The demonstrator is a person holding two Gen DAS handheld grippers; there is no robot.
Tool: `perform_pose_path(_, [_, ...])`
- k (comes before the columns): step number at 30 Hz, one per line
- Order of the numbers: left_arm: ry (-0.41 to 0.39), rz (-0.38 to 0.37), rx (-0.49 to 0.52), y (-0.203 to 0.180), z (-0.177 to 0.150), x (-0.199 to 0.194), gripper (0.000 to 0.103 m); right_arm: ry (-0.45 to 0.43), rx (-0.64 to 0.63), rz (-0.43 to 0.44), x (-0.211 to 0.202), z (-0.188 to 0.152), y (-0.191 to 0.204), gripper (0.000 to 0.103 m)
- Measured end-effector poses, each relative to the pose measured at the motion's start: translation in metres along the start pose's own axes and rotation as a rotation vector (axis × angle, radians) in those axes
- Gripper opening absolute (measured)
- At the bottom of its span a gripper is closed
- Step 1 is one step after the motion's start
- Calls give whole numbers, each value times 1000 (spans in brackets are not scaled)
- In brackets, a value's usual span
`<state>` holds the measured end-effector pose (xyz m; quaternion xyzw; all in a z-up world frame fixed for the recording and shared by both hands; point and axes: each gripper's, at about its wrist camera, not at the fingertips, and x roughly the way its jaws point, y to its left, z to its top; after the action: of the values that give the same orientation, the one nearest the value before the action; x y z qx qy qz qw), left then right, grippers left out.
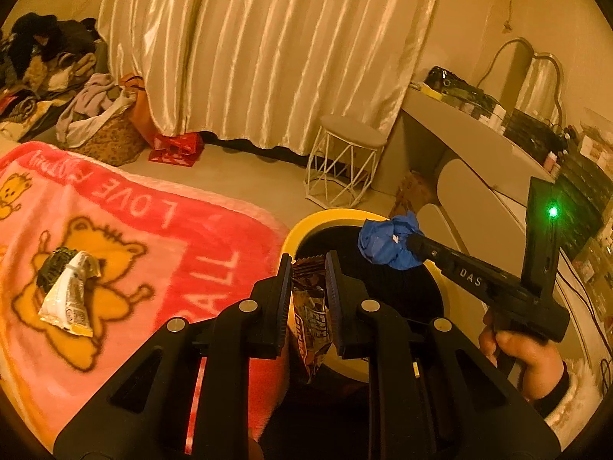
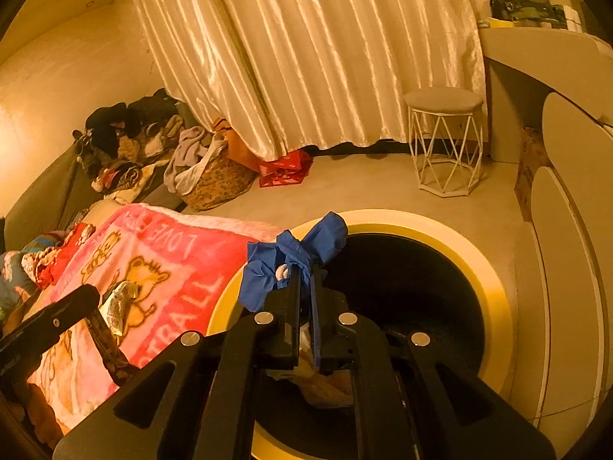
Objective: Collect trash
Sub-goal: 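Carry the chocolate wrapper and blue cloth with both tools over the bin, then open both tools to drop the wrapper and cloth into the bin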
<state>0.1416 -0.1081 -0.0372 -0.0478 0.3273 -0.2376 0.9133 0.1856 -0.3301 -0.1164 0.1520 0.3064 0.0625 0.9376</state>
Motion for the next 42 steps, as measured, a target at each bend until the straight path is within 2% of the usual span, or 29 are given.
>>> perform_pose_path(28, [84,-97,111,-50,-12,47,12,26,41,-108,4,-3,-45,5])
perform_pose_path(42, [144,-129,110,-58,-21,75,12,38,61,-120,6,-4,-57,5])
